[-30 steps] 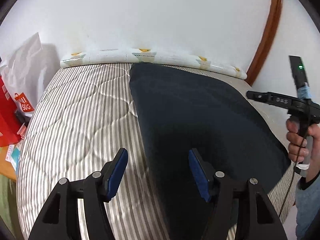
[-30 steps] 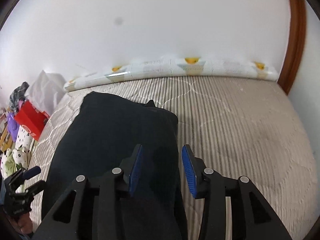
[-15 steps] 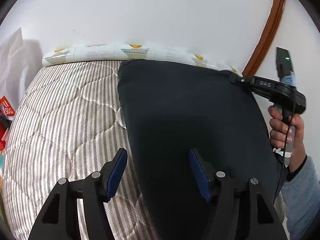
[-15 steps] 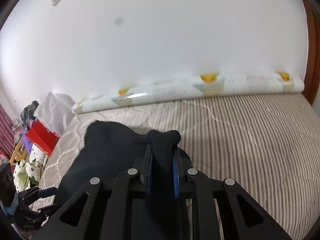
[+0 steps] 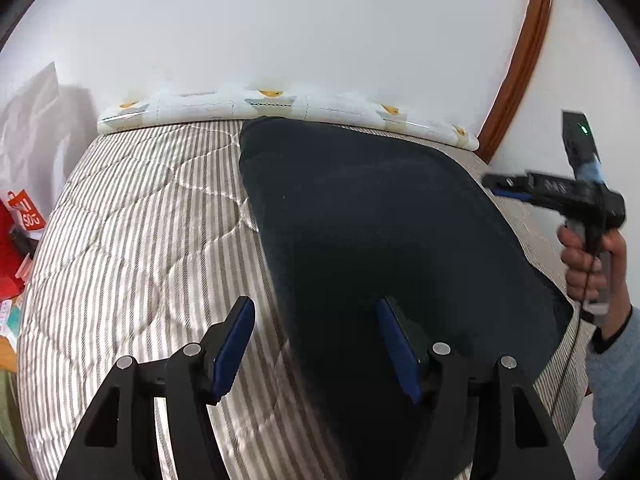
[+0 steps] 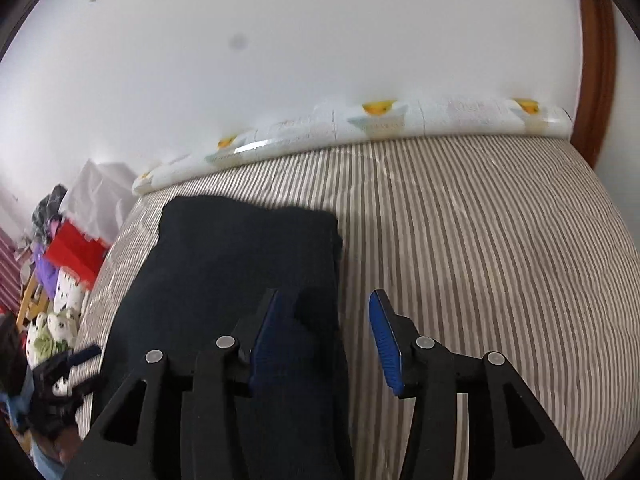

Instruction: Fold small clothes

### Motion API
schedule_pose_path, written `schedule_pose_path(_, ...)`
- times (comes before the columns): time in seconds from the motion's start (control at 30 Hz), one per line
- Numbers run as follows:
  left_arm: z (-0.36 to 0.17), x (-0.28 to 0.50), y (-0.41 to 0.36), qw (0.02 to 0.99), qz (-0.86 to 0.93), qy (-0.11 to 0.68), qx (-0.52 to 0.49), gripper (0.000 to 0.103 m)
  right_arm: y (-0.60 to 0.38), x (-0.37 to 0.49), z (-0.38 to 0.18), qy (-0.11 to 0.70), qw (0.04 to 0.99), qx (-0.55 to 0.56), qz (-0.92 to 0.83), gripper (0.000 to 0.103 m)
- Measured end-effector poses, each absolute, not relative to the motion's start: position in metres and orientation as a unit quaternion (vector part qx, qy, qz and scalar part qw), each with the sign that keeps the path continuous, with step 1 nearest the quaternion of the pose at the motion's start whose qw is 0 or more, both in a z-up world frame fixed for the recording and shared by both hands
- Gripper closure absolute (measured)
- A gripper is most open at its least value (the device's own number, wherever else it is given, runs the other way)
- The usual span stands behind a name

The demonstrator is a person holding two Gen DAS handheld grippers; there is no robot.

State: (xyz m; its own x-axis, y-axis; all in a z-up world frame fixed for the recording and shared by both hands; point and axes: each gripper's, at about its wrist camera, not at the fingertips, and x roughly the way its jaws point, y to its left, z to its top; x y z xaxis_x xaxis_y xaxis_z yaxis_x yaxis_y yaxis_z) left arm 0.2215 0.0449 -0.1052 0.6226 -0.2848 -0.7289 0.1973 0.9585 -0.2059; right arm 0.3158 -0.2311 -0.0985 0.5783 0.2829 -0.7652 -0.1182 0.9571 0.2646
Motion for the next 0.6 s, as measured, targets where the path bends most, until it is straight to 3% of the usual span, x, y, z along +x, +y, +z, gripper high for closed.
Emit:
schedule_pose_path(0.2,-0.106,0.209,0.043,0.901,-0.132,0.409,-0.059,0.041,-0.225,0.293,-0.120,0.468,0.868,0.102,0.135,0.058)
schedule_pose_path(0.27,-0.106,0.208,0.042,0.901,-0.127,0.411,-0.061,0.041,-0.221,0.299,-0.127,0.482,0.855,0.114,0.155,0.093)
schedule_pose_path(0.3,-0.106,0.208,0.043,0.900,-0.125,0.412,-0.061,0.041,-0.223,0.298,-0.125,0.474,0.857,0.118,0.162,0.097)
schedule_pose_path(0.4,-0.104,0.201,0.045,0.901,-0.125,0.411,-0.063,0.041,-0.239,0.284,-0.110,0.419,0.883,0.137,0.158,0.098)
schedule_pose_path(0.53,-0.104,0.196,0.045,0.902,-0.121,0.411,-0.061,0.041,-0.241,0.275,-0.115,0.431,0.881,0.134,0.141,0.098)
schedule_pose_path(0.6,-0.102,0.193,0.044,0.903,-0.119,0.410,-0.058,0.041,-0.242,0.268,-0.114,0.435,0.884,0.128,0.117,0.093)
